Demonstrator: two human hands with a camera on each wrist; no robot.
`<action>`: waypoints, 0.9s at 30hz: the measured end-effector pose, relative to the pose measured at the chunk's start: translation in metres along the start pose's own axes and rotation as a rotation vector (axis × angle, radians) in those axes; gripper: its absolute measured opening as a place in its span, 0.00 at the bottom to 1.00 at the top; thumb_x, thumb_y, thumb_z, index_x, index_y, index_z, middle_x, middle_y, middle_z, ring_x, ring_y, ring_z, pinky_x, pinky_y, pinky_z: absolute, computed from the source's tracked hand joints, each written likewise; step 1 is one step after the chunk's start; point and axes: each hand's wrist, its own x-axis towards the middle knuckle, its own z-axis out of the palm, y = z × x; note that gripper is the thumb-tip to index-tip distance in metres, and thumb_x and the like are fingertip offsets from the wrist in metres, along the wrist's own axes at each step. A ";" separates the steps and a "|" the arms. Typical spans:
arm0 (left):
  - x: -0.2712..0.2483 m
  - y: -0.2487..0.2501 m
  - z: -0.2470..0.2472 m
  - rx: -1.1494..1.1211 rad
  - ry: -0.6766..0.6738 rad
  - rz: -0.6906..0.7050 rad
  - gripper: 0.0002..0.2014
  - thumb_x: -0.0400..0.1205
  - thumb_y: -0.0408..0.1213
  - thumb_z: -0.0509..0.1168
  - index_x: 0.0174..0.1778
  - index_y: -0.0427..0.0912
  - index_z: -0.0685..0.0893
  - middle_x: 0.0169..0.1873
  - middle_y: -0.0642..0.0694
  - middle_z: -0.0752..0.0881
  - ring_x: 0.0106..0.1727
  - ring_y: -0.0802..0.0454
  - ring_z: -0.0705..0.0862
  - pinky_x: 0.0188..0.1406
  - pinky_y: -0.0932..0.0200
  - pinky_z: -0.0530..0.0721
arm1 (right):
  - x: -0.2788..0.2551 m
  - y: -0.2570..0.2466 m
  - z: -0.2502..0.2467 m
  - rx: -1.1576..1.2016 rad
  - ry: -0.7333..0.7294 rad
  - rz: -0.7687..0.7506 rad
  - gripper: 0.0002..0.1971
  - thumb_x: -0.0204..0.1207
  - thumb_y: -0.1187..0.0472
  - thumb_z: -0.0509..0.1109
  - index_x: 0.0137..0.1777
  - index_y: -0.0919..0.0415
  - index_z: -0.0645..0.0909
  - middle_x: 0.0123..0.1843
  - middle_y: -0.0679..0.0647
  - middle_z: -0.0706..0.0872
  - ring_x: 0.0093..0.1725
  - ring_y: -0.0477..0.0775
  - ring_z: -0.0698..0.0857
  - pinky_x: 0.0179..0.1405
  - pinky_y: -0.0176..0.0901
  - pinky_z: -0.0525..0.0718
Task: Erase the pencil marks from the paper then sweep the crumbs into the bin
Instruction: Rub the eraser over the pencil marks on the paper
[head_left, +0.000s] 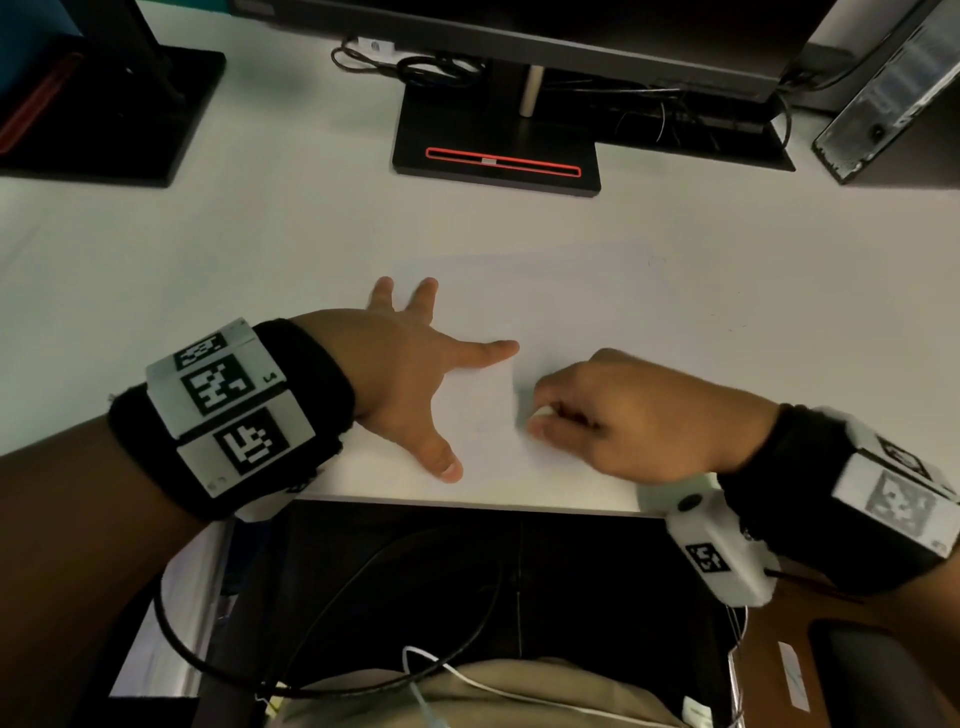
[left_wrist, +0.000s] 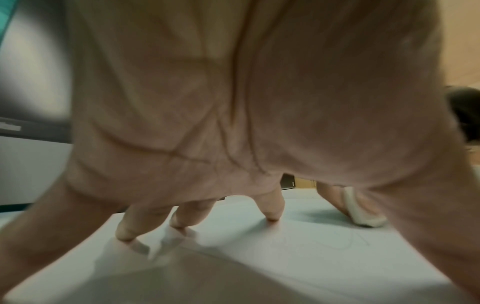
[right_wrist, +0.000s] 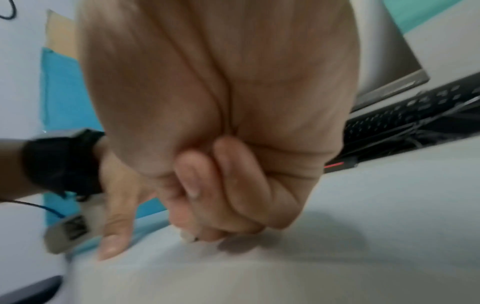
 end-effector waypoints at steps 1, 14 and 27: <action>0.000 0.000 0.000 0.000 -0.001 0.001 0.60 0.63 0.73 0.75 0.73 0.87 0.29 0.82 0.40 0.23 0.81 0.26 0.26 0.81 0.28 0.58 | 0.000 -0.005 0.003 -0.008 -0.027 -0.034 0.16 0.87 0.52 0.63 0.41 0.60 0.81 0.29 0.47 0.78 0.31 0.43 0.77 0.35 0.33 0.70; 0.001 -0.002 0.002 -0.016 0.014 0.013 0.60 0.63 0.73 0.75 0.73 0.87 0.30 0.82 0.40 0.23 0.81 0.27 0.25 0.81 0.30 0.59 | 0.002 0.008 -0.007 -0.037 0.009 0.015 0.18 0.88 0.51 0.62 0.37 0.58 0.77 0.30 0.46 0.77 0.31 0.45 0.76 0.35 0.37 0.67; 0.004 -0.002 0.003 -0.015 0.016 0.014 0.60 0.63 0.73 0.75 0.72 0.88 0.29 0.82 0.41 0.22 0.81 0.27 0.25 0.80 0.27 0.61 | 0.006 -0.006 0.001 -0.045 -0.062 -0.035 0.18 0.88 0.51 0.62 0.35 0.54 0.74 0.29 0.45 0.76 0.30 0.42 0.76 0.34 0.30 0.69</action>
